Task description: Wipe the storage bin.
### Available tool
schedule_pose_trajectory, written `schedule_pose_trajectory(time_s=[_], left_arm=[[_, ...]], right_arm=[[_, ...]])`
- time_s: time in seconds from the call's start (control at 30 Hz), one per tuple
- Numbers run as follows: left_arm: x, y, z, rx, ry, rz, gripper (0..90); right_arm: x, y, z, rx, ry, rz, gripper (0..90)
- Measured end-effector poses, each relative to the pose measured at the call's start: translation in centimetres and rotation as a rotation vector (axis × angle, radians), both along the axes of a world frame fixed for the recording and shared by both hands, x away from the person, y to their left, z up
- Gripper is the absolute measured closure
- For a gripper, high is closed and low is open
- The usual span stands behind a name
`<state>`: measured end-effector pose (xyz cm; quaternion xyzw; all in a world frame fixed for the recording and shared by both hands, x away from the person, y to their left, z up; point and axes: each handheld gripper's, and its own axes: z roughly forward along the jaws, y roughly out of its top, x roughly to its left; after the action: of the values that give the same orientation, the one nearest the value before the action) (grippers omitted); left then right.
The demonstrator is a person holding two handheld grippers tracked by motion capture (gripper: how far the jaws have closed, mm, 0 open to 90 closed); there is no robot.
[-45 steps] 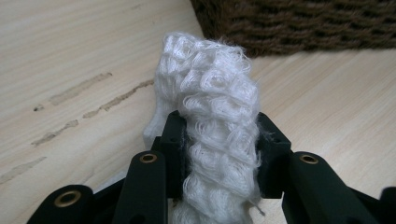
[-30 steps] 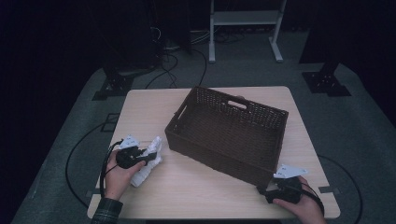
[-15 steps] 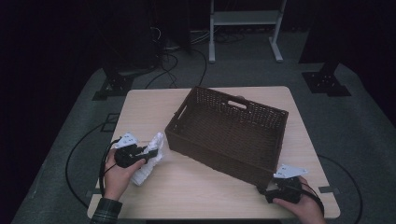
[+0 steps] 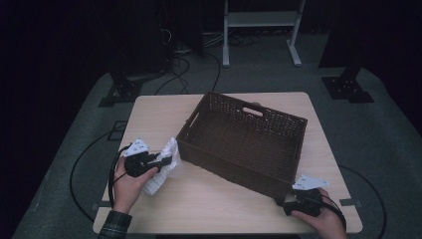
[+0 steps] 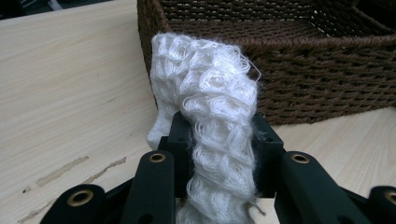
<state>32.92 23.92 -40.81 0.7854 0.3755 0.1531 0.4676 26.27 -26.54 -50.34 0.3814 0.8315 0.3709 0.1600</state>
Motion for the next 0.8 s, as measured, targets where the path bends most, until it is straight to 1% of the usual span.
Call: schedule_pose_trajectory(time_s=[0.13,0.27,0.47,0.53,0.6,0.63,0.8], left_arm=[[0.0,-0.2,0.6,-0.024,-0.017,-0.003,66.9],[0.0,-0.3,1.3,-0.029,-0.034,-0.008,66.9],[0.6,-0.5,1.8,-0.051,-0.035,-0.017,66.8],[0.8,-0.6,1.6,-0.056,-0.032,-0.013,66.8],[1.0,-0.6,1.3,-0.048,-0.032,-0.008,66.8],[1.1,-0.8,1.0,-0.057,-0.026,-0.011,66.8],[1.6,-1.1,-0.1,-0.038,0.004,-0.027,66.7]], right_arm=[[0.0,0.0,0.0,0.001,0.000,0.000,18.6],[0.0,0.0,0.0,0.001,0.001,0.000,18.5],[0.0,0.0,0.0,0.001,0.000,0.000,18.5],[0.0,0.0,0.0,0.001,0.000,0.000,18.4],[0.0,0.0,0.0,0.001,0.001,0.000,18.5],[0.0,0.0,0.0,0.001,0.002,0.000,18.5],[0.0,0.0,0.0,0.001,0.001,0.000,18.4]])
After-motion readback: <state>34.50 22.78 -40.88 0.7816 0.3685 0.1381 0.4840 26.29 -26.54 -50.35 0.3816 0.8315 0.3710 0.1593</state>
